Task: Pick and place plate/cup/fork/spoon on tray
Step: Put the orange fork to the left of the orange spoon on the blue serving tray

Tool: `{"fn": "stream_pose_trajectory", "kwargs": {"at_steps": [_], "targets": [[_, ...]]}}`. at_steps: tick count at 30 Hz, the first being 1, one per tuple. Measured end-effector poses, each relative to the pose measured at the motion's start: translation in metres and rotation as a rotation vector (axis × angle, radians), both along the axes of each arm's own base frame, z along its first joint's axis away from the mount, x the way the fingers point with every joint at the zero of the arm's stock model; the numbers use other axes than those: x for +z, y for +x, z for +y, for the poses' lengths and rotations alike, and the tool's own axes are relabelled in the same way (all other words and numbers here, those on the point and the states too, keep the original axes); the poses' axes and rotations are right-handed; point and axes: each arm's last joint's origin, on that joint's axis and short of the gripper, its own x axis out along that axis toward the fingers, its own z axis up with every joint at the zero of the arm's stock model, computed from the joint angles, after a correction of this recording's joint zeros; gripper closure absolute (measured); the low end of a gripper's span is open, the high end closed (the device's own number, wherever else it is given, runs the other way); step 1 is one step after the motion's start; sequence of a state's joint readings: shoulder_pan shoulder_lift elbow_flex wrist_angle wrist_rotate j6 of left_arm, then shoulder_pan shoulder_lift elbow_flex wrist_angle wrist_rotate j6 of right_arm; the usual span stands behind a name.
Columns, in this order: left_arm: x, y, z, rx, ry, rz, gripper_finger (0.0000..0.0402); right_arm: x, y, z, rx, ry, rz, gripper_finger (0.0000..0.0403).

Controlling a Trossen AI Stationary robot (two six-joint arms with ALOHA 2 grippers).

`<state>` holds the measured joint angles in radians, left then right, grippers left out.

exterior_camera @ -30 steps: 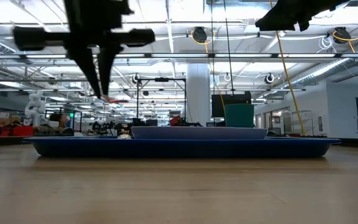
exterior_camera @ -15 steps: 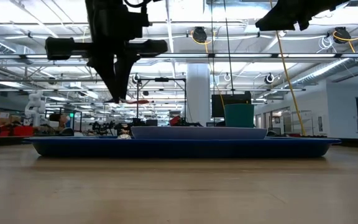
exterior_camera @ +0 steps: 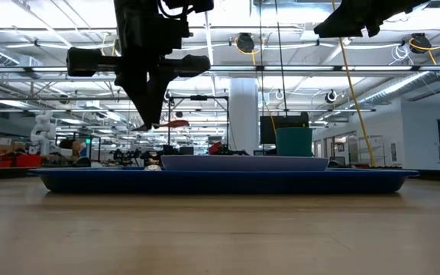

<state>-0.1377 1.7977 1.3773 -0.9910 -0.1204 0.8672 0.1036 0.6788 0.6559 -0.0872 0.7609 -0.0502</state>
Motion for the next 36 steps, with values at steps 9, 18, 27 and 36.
{"fn": "stream_pose_trajectory", "kwargs": {"at_steps": [9,18,27,36], "targets": [[0.0001,-0.0021,0.0007,0.004,0.02,0.017,0.0392,-0.0006,-0.0001,0.0,-0.001,-0.001,0.007,0.0243],[-0.0005,-0.0092,0.0022,0.028,0.029,0.088,0.0394,-0.0017,-0.0004,-0.0001,-0.003,0.001,0.017,0.0243],[-0.0004,-0.0087,0.0003,0.048,0.025,0.077,0.0388,-0.0016,-0.0004,-0.0001,-0.003,0.001,0.016,0.0243],[-0.0003,-0.0075,-0.0022,0.07,0.019,0.059,0.0372,-0.0019,-0.0004,-0.0001,-0.001,0.001,0.019,0.0243]]}}
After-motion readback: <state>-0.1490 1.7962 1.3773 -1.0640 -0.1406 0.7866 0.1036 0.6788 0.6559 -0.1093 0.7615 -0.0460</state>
